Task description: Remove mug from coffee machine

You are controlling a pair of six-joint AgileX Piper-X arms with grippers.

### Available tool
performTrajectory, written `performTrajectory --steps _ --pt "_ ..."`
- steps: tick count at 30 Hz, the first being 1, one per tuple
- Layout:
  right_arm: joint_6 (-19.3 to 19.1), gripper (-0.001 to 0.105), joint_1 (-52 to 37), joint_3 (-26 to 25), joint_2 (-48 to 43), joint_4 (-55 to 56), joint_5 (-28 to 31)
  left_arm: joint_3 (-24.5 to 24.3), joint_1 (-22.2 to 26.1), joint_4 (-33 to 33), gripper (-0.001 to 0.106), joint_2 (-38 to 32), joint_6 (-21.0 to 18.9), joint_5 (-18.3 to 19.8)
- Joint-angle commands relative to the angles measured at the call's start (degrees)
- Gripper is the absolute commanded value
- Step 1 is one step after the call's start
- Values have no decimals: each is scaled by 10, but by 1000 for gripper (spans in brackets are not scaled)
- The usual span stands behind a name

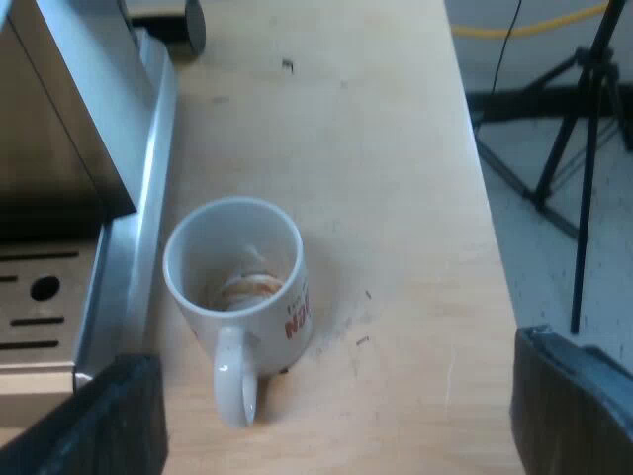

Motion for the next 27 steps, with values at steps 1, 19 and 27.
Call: performTrajectory --steps 1,19,27 --pt "-8 72 -2 17 -49 0 3 -4 -2 5 87 -27 4 2" --pt "-4 72 -2 171 -364 56 3 -5 -2 74 87 -198 4 3" --pt "10 72 -2 182 -365 134 14 -13 -1 164 87 -242 4 3"
